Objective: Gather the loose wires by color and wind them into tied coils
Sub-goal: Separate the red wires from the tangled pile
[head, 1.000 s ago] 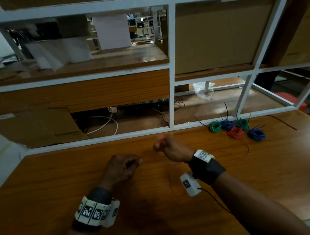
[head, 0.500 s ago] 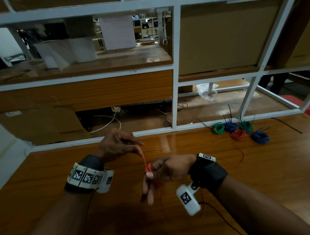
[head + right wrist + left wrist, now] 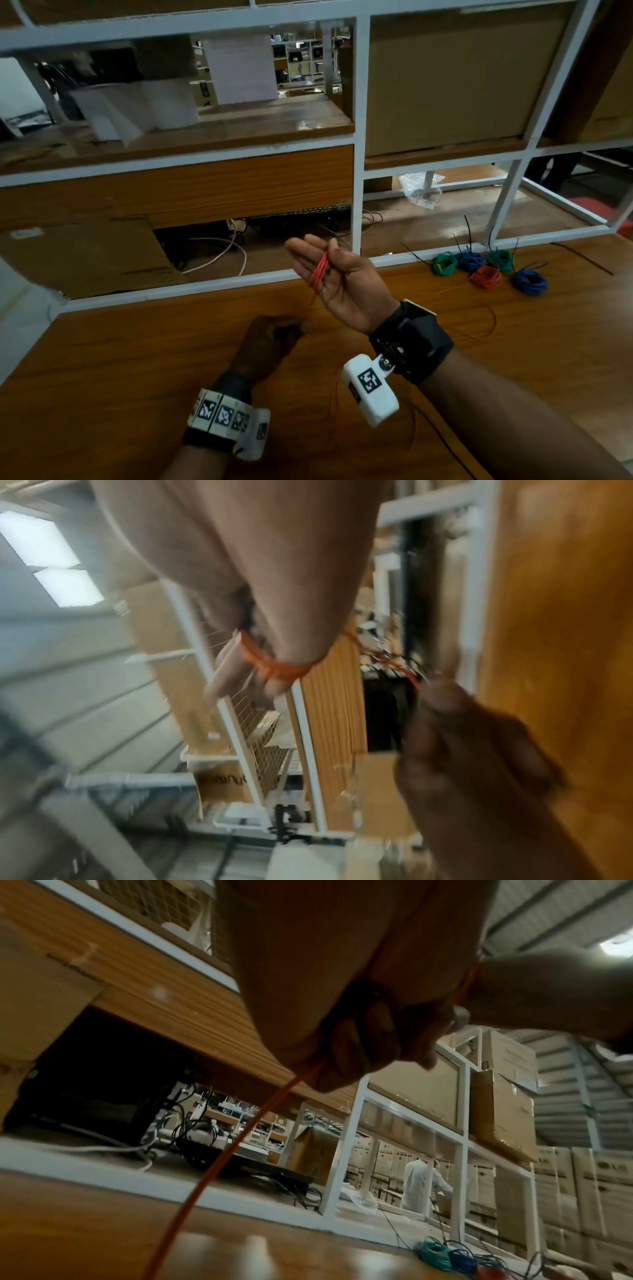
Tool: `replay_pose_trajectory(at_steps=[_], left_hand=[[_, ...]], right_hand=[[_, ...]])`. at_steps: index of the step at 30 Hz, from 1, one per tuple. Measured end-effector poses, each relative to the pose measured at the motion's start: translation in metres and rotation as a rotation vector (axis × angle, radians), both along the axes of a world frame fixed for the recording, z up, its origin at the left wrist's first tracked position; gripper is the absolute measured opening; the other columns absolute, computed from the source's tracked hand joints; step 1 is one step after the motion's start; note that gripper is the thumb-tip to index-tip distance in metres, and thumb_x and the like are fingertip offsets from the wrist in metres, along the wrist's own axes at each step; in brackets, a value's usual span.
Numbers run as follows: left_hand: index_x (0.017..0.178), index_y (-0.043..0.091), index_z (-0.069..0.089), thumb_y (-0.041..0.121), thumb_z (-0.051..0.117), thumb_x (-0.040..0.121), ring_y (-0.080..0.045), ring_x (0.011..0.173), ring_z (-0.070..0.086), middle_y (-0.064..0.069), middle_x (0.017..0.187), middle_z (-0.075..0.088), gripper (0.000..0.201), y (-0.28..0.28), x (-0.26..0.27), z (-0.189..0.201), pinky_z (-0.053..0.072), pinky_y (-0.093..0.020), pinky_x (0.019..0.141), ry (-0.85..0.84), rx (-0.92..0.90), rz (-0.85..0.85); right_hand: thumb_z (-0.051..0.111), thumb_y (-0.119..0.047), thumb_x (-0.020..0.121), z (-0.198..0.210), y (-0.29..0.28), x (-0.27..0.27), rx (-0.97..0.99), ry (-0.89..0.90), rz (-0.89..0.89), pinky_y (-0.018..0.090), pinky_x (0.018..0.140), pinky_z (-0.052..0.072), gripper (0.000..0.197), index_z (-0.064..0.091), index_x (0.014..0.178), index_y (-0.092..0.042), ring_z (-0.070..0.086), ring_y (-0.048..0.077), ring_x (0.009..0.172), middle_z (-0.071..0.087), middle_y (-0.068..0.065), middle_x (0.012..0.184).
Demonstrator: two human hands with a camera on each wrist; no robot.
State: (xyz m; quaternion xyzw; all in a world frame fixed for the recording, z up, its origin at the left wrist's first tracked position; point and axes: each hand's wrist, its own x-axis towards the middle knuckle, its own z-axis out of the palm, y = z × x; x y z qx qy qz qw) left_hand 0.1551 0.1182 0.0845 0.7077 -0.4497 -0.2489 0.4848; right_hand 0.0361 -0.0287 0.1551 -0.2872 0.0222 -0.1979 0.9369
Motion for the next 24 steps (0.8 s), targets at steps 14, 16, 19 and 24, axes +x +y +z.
replay_pose_trajectory(at_steps=[14, 16, 19, 24], left_hand=[[0.110, 0.034, 0.071, 0.042, 0.051, 0.099, -0.005, 0.088, 0.064, 0.014, 0.102, 0.072, 0.024, 0.013, 0.020, 0.006, 0.054, -0.032, 0.081, -0.609, 0.221, -0.094], [0.099, 0.033, 0.072, 0.044, 0.055, 0.097, -0.005, 0.079, 0.060, 0.015, 0.090, 0.069, 0.020, 0.012, 0.026, 0.014, 0.054, -0.033, 0.073, -0.695, 0.221, -0.069], [0.091, 0.036, 0.073, 0.042, 0.068, 0.091, -0.001, 0.076, 0.060, 0.018, 0.084, 0.068, 0.008, 0.010, 0.037, 0.032, 0.055, -0.031, 0.069, -0.712, 0.191, -0.080], [0.073, 0.041, 0.075, 0.036, 0.082, 0.077, -0.003, 0.080, 0.063, 0.023, 0.079, 0.069, 0.010, 0.003, 0.049, 0.066, 0.048, -0.017, 0.060, -0.552, 0.087, -0.097]], right_hand=[[0.047, -0.020, 0.106, -0.057, -0.018, -0.002, -1.859, 0.905, 0.016, 0.041, 0.090, 0.050, 0.019, 0.064, 0.110, -0.011, 0.062, 0.025, 0.105, 0.065, 0.010, 0.113], [0.047, -0.023, 0.108, -0.058, -0.016, -0.009, -1.766, 0.891, 0.303, 0.049, 0.096, 0.053, 0.026, 0.069, 0.116, -0.010, 0.062, 0.035, 0.112, 0.065, 0.013, 0.122], [0.041, -0.033, 0.110, -0.057, -0.015, -0.021, -1.530, 0.773, 0.528, 0.054, 0.112, 0.044, 0.038, 0.077, 0.113, -0.023, 0.058, 0.029, 0.124, 0.066, -0.005, 0.129], [0.036, -0.048, 0.110, -0.060, -0.012, -0.030, -1.125, 0.557, 0.652, 0.055, 0.122, 0.030, 0.047, 0.069, 0.121, -0.016, 0.062, 0.019, 0.129, 0.075, 0.001, 0.123]])
